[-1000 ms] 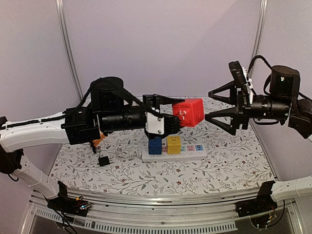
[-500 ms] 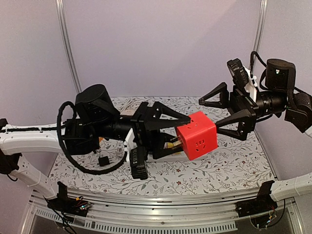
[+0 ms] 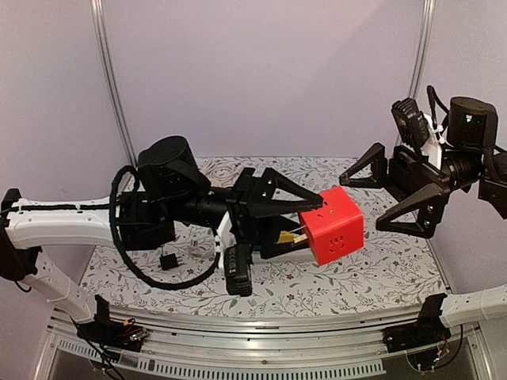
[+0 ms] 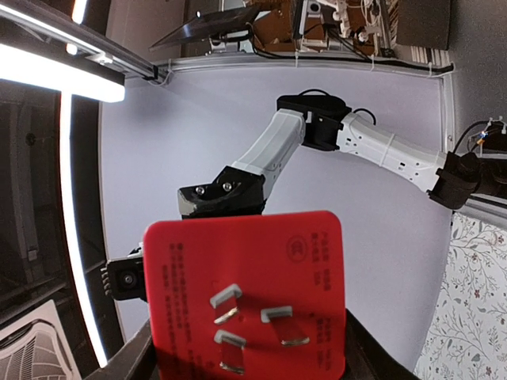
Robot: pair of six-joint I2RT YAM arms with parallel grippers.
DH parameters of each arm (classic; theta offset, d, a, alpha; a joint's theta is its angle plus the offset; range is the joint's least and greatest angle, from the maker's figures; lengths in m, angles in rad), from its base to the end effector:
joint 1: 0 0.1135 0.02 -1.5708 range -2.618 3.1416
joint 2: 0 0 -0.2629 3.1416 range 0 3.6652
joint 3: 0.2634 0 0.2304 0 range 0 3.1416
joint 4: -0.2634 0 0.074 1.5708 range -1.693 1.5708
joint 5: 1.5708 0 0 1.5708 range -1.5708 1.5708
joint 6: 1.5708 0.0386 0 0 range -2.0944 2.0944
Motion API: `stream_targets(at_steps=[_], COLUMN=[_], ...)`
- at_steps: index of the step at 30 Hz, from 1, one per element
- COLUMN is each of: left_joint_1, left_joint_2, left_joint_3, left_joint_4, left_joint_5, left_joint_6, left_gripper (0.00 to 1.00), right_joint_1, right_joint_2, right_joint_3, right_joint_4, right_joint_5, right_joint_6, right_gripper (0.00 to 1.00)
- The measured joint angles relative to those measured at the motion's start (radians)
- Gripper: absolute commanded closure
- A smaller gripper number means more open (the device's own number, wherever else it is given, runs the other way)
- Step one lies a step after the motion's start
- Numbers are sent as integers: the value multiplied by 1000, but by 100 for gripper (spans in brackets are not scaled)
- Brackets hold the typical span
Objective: Insert the plug
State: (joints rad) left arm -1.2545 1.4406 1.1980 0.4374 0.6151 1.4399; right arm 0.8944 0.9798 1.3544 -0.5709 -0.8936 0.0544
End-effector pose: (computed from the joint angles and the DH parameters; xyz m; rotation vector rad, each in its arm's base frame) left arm 0.0783 -0.3108 0.3994 1.4025 -0.2050 -0.2693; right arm 0.0735 0.1396 0.4499 -1.3804 1.3551 1.4422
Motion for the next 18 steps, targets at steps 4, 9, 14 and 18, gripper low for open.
stream_targets(at_steps=[4,9,14,18], left_joint_1=[0,0,0,1], left_joint_2=[6,13,19,19], left_joint_3=[13,14,15,15], left_joint_4=[0,-2,-6,-8], left_joint_5=[-5,-20,-31,-48], left_joint_6=[3,10,15,16], left_gripper=[100,100,100,100], right_joint_1=[11,18,48,68], right_joint_2=[3,26,58,78], right_joint_3=[0,-6,-6,-7], right_joint_4=[-7,20,40,34], right_joint_5=[1,-3,-4,-7], right_joint_6=[-8,3,11,8], right_gripper=[1,1,11,41])
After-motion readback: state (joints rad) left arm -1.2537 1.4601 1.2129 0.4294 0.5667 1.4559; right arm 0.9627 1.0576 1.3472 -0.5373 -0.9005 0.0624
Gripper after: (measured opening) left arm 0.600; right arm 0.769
